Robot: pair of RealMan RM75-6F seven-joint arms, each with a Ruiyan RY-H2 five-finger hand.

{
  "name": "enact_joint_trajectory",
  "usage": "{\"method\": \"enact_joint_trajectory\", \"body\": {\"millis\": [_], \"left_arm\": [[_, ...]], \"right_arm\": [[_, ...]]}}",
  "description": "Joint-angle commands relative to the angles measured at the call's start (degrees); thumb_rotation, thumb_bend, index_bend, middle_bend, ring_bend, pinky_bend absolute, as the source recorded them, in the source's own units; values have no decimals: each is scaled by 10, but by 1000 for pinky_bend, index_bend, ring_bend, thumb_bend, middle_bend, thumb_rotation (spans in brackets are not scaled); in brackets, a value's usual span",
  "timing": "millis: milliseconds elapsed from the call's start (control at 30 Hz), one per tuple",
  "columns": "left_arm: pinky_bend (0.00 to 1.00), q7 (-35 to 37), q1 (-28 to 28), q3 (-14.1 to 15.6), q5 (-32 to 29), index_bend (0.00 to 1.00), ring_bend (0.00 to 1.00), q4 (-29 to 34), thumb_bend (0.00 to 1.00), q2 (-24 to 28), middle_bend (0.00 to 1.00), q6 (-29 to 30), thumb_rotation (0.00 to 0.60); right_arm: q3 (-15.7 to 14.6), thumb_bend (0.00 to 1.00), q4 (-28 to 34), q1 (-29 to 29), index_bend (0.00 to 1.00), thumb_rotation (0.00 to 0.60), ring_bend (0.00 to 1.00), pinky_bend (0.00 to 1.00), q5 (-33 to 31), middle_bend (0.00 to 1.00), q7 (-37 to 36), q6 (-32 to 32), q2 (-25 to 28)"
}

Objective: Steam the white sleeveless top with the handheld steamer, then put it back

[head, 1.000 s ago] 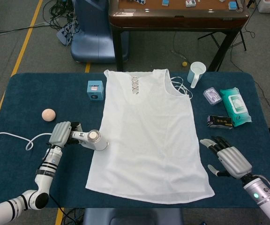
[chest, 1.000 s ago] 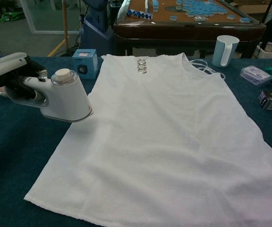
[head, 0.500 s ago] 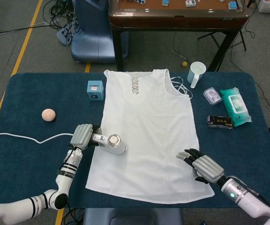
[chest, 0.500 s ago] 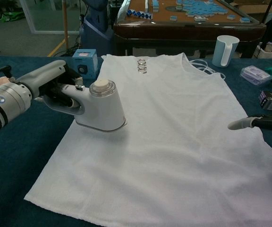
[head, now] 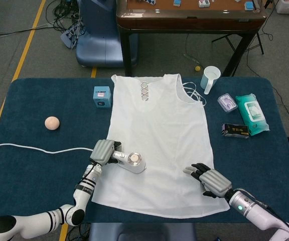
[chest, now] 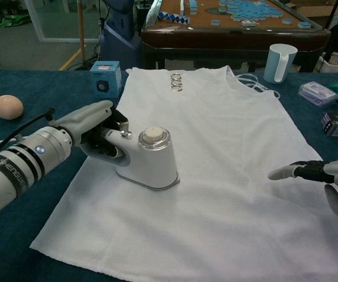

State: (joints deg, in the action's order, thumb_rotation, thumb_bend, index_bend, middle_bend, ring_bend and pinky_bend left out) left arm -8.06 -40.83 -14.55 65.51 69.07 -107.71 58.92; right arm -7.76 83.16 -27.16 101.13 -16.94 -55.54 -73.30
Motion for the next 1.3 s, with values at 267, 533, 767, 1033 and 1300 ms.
{"method": "enact_joint_trajectory", "body": {"millis": [267, 533, 767, 1033, 1300], "left_arm": [[666, 6, -19, -5, 7, 797, 650, -52, 121, -39, 767, -11, 600], [667, 19, -32, -6, 24, 797, 649, -91, 121, -59, 767, -13, 600], [667, 17, -23, 21, 68, 797, 648, -85, 121, -59, 767, 19, 600], [667, -20, -25, 38, 111, 797, 646, -87, 121, -69, 767, 54, 600], [667, -44, -30, 46, 135, 797, 642, -105, 121, -68, 766, 63, 600]], "right_arm": [[-12, 1000, -20, -11, 0, 600, 5, 0, -5, 96, -4, 4, -22], [-21, 1000, -23, -13, 0, 600, 5, 0, -12, 96, 0, 3, -26], [-26, 1000, -22, -13, 0, 600, 5, 0, -12, 96, -1, -7, -26], [-33, 1000, -25, -12, 0, 600, 5, 0, -14, 96, -2, -14, -28], [-36, 1000, -28, -11, 0, 600, 5, 0, -16, 96, -6, -21, -30]]}}
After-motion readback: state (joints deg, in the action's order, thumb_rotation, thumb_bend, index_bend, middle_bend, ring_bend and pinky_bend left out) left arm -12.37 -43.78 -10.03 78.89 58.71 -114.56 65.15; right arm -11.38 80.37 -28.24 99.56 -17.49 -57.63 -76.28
